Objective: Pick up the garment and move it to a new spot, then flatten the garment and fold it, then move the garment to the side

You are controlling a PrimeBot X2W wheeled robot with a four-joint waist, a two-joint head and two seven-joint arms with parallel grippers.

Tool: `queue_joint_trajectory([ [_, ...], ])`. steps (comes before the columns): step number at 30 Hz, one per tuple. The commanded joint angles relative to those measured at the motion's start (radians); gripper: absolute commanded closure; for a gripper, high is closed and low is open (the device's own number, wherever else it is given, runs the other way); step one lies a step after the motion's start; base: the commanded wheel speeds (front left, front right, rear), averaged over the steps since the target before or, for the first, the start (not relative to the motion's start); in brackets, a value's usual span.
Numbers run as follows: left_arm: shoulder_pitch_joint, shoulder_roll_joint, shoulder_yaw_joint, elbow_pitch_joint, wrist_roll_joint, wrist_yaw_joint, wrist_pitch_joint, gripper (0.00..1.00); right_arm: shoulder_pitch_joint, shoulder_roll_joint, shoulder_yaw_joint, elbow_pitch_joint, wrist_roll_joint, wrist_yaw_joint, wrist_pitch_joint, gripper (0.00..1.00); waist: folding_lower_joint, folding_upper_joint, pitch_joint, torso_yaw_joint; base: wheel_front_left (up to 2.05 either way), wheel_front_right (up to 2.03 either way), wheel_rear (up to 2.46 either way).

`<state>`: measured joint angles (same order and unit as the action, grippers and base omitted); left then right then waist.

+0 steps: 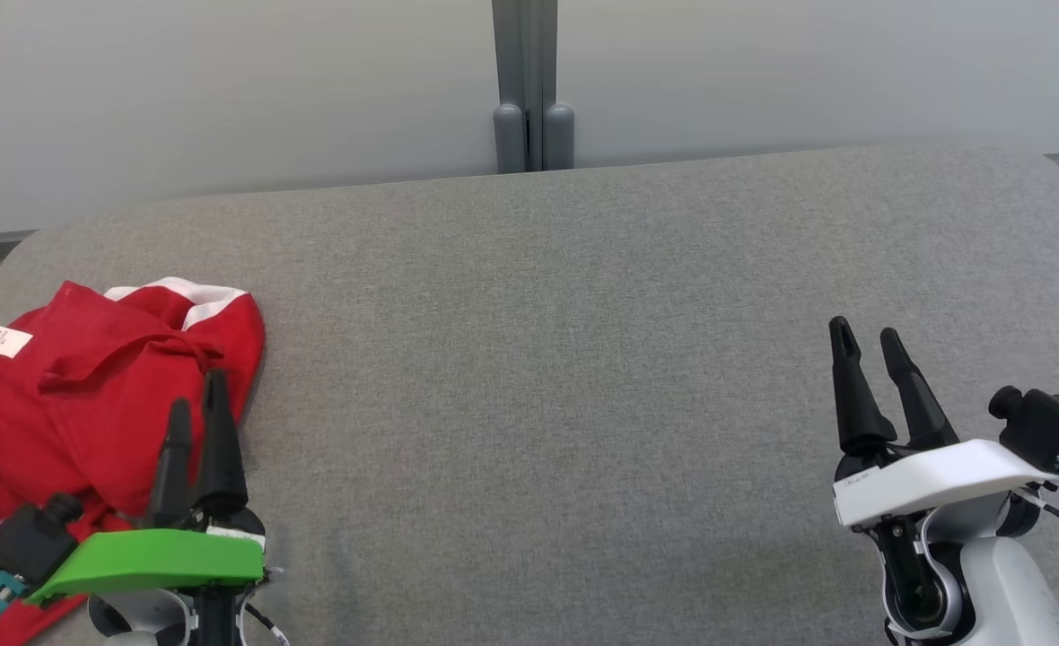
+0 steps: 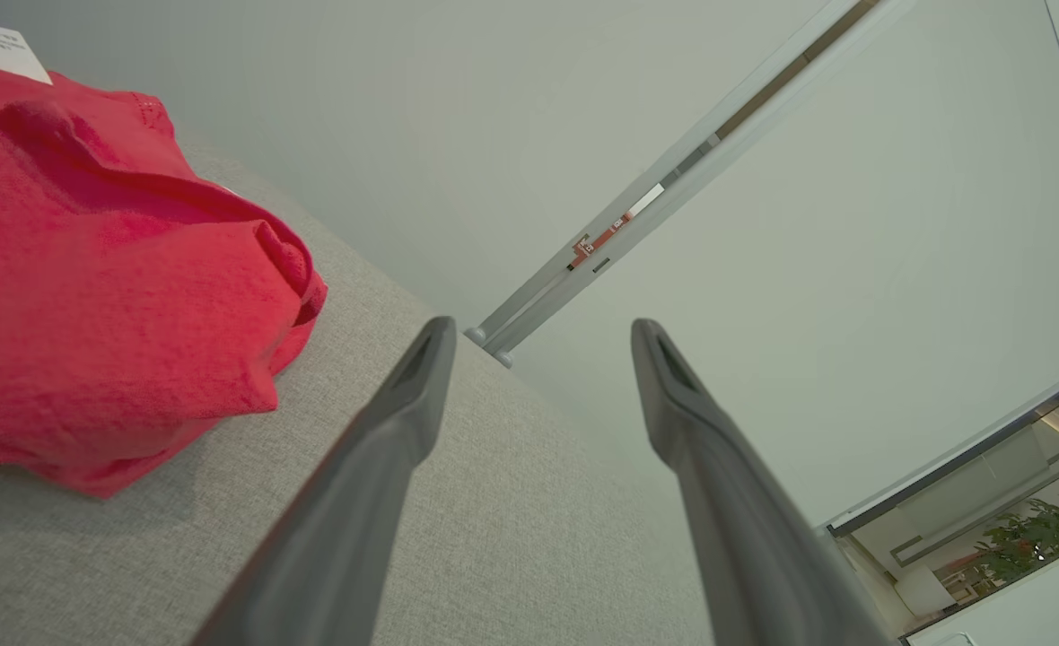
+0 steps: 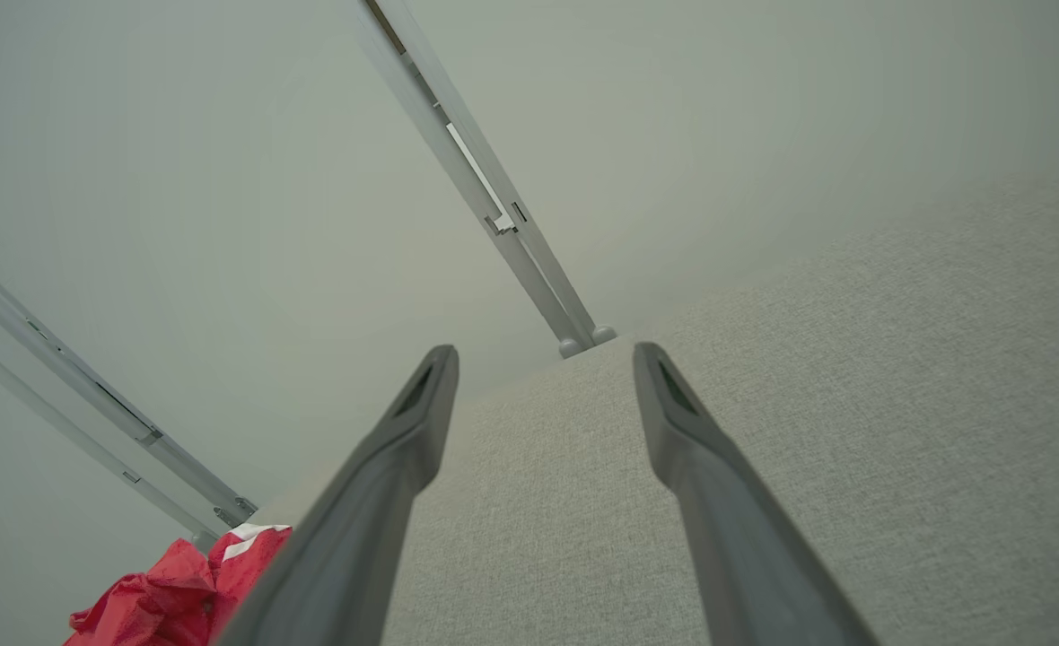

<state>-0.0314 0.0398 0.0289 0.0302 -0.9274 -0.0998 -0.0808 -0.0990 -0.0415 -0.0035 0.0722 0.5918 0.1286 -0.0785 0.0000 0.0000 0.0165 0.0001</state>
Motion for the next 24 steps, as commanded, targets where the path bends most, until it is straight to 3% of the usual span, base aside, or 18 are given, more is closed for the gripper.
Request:
queue_joint_trajectory([
  [1,-0.001,0.008,-0.016,-0.021,0.056,0.009,-0.010,0.00,-0.023,-0.007,0.009,-0.021,-0.056,0.002,-0.012,0.00,0.0000,0.0000,0.001,0.000,0.00,0.00,0.00],
  [12,0.009,0.009,-0.116,-0.009,0.328,0.061,-0.043,0.00,-0.008,-0.009,0.028,-0.014,-0.260,0.003,-0.045,0.00,0.0000,0.0000,0.001,-0.005,0.00,0.00,0.00],
  [24,0.009,0.047,-0.212,0.028,0.500,0.136,-0.076,0.00,-0.008,-0.008,0.044,-0.004,-0.446,0.003,-0.078,0.00,0.0000,0.0000,0.001,-0.008,0.00,0.00,0.00],
])
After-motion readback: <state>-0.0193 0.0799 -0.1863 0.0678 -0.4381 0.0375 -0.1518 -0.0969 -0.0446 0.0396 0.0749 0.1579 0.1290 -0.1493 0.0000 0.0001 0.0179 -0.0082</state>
